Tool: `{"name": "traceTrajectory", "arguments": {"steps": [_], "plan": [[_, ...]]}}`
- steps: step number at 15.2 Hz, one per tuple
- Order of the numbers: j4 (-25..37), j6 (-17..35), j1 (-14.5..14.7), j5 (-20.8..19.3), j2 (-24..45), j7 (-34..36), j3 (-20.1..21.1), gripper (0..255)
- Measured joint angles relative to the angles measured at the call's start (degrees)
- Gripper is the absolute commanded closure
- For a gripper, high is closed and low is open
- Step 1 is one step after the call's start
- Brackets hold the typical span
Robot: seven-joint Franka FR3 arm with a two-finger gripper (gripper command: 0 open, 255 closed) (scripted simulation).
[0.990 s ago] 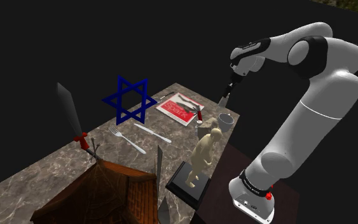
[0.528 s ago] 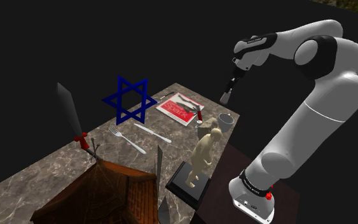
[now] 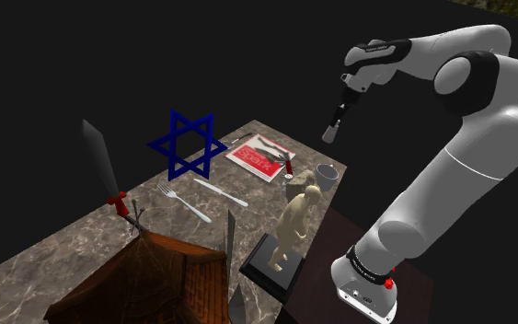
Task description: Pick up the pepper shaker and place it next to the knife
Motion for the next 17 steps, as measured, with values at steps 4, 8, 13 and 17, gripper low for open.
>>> {"name": "traceTrajectory", "arguments": {"steps": [4,8,13,17], "plan": [[2.2,-2.7,0.1,-0.5,-0.6,0.6,0.1,255],[-2.1,-2.0,2.0,-3.7,-5.9,6.5,2.9,255],[-9.8,-0.5,3.7,-7.4,-13.8,15.7,8.4,255],[-13.9,0.4,5.3,-8.1,-17.4,22.4,12.9,255]]}}
